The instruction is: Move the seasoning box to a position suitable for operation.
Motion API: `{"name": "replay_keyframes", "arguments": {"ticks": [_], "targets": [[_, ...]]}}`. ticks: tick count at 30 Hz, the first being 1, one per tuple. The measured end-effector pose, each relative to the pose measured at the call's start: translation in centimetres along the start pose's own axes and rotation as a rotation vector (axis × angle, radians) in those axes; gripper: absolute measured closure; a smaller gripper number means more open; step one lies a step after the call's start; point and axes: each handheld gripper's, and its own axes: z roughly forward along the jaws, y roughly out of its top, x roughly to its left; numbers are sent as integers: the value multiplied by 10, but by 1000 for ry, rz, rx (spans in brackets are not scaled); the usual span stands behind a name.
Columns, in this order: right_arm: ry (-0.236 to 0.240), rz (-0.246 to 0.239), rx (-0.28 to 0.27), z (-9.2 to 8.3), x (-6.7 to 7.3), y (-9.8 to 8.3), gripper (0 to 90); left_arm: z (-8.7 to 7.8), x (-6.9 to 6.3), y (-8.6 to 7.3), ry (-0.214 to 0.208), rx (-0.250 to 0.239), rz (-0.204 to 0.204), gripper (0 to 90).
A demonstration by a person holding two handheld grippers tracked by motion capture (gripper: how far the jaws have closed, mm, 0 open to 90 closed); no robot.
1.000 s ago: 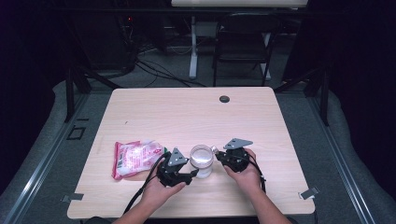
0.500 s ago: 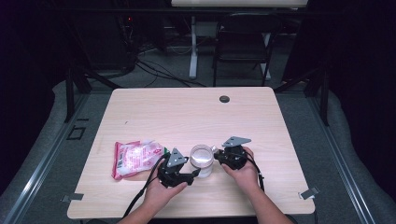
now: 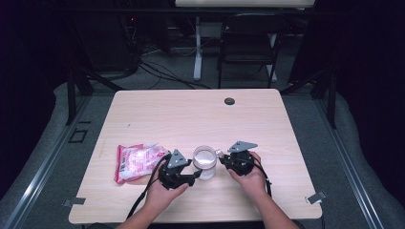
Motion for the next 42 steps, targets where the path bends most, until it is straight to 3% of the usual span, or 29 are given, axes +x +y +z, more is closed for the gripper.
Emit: {"name": "replay_keyframes", "arguments": {"ticks": [12,17,20,22,29,37,42], "targets": [[-34,-51,13,-5,10,-2,770,-5,5,3,13,-13,7,527],[-21,-34,-1,-8,9,-2,746,-13,8,6,40,-28,-1,539],[22,17,-13,-15,8,-1,690,-19,9,9,49,-45,0,543],[44,19,-18,-22,8,-2,679,-23,10,10,45,-66,-9,561],[30,1,-63,-40,14,3,673,-26,15,11,59,-66,-18,604],[-14,9,-108,-55,19,19,793,-28,19,15,50,-56,-26,699],[-35,-2,-102,-51,22,34,863,-28,22,18,58,-41,-24,807]]}}
